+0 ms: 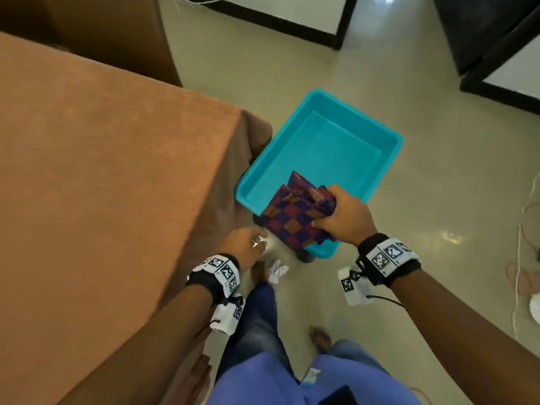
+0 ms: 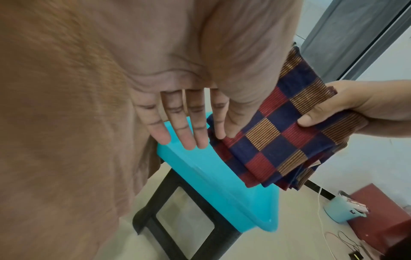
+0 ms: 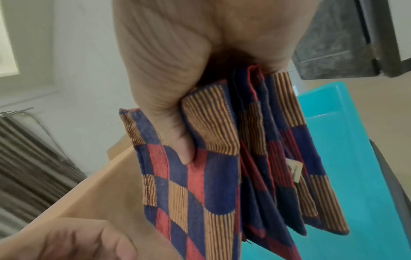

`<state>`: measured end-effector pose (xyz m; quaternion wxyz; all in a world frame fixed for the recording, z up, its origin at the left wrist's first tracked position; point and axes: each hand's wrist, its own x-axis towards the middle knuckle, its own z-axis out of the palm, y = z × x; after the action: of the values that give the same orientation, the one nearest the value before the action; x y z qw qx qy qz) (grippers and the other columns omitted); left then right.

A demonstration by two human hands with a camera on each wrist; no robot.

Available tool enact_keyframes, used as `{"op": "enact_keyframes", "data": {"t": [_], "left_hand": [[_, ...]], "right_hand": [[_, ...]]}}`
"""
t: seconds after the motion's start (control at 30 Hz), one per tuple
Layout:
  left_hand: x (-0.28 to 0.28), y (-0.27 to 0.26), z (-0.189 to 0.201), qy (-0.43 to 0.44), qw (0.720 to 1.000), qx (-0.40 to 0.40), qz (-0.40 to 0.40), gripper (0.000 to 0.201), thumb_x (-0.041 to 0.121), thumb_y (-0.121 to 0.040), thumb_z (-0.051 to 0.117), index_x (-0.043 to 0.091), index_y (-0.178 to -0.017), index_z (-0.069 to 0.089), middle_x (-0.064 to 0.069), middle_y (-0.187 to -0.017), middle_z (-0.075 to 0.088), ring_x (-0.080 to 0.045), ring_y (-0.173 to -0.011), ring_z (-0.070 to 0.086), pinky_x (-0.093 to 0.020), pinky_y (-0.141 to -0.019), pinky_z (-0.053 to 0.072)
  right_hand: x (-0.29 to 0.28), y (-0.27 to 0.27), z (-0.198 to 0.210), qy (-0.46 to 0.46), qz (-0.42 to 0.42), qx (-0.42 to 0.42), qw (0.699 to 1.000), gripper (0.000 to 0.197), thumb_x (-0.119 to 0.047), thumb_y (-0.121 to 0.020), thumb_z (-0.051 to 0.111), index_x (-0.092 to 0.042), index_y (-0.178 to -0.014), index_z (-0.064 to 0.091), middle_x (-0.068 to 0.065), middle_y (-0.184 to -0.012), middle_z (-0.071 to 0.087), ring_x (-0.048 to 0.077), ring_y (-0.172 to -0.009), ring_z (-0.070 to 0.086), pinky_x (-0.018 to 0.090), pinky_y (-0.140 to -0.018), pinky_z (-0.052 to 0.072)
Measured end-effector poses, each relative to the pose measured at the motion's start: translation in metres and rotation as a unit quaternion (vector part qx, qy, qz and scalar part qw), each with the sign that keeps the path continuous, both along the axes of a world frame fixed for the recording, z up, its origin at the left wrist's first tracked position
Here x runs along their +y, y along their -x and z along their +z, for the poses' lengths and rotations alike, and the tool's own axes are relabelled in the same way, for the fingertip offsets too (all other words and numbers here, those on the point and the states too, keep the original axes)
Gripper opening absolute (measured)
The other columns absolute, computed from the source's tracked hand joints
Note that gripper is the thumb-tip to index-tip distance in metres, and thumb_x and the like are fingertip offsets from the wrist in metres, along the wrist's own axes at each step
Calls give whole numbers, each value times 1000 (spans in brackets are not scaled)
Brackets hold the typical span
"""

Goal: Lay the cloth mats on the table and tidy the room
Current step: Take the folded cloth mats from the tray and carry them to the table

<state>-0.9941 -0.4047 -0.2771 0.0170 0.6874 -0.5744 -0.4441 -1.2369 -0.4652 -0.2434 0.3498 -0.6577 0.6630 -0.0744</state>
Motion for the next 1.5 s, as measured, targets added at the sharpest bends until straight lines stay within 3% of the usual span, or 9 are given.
{"op": "enact_keyframes", "data": {"t": [0.13,0.23,0.33,0.67,0.97,1.03,1.2,1.37,1.5], "left_hand": [[93,5,13,-3,998,-26,55,24,23,-87,59,22,-110,65,-4,-110,68,-23,-98,64,-33,-90,50],[177,9,12,-19,995,-46,86,25,25,-88,56,22,-111,64,-1,-104,68,-17,-82,59,-26,-78,45],[274,11,8,-64,988,-36,138,23,26,-88,56,23,-109,64,0,-100,69,-19,-84,63,-33,-84,51],[549,-9,7,-128,923,-28,362,22,23,-88,59,20,-109,66,-2,-95,66,-24,-89,62,-29,-84,48],[758,-86,16,-55,856,6,514,20,25,-88,59,24,-106,67,-1,-93,66,-23,-92,63,-31,-84,49],[808,-110,20,-47,846,8,531,21,25,-89,58,23,-107,67,0,-93,65,-23,-92,63,-31,-85,50],[919,-171,37,-35,816,10,577,20,23,-88,56,23,-105,66,1,-92,65,-21,-83,63,-30,-79,51],[988,-248,43,-22,794,6,607,19,23,-89,55,25,-104,66,-1,-94,68,-22,-86,65,-36,-82,54],[1010,-320,42,-10,786,11,618,20,20,-89,56,23,-106,66,-3,-97,68,-23,-87,64,-30,-80,53]], "right_hand": [[56,8,3,-2,91,8,996,47,-42,-64,77,-30,-102,52,-1,-91,68,25,-82,63,29,-67,44],[104,8,1,-19,157,35,987,46,-38,-67,78,-28,-105,53,-2,-92,68,23,-82,63,27,-68,42],[158,4,-3,-35,209,64,975,45,-36,-65,78,-27,-103,55,-1,-88,69,25,-81,64,29,-68,47],[330,-60,-24,-72,389,101,913,44,-38,-64,76,-30,-103,55,-3,-88,68,24,-79,63,30,-67,48],[522,-214,-17,-36,541,132,830,46,-39,-61,72,-32,-103,55,1,-85,69,28,-77,65,32,-63,51],[567,-253,-8,-22,559,132,818,53,-40,-63,73,-34,-112,54,-1,-90,69,26,-80,65,34,-68,53],[664,-353,18,-17,584,106,805,42,-36,-66,75,-33,-104,57,-4,-86,68,23,-80,65,35,-72,54],[729,-455,33,-6,611,61,789,47,-35,-69,76,-32,-111,55,-3,-92,70,23,-85,66,38,-78,55],[763,-541,34,9,624,29,781,45,-37,-71,76,-29,-110,55,-5,-91,69,21,-82,65,37,-74,55]]}}
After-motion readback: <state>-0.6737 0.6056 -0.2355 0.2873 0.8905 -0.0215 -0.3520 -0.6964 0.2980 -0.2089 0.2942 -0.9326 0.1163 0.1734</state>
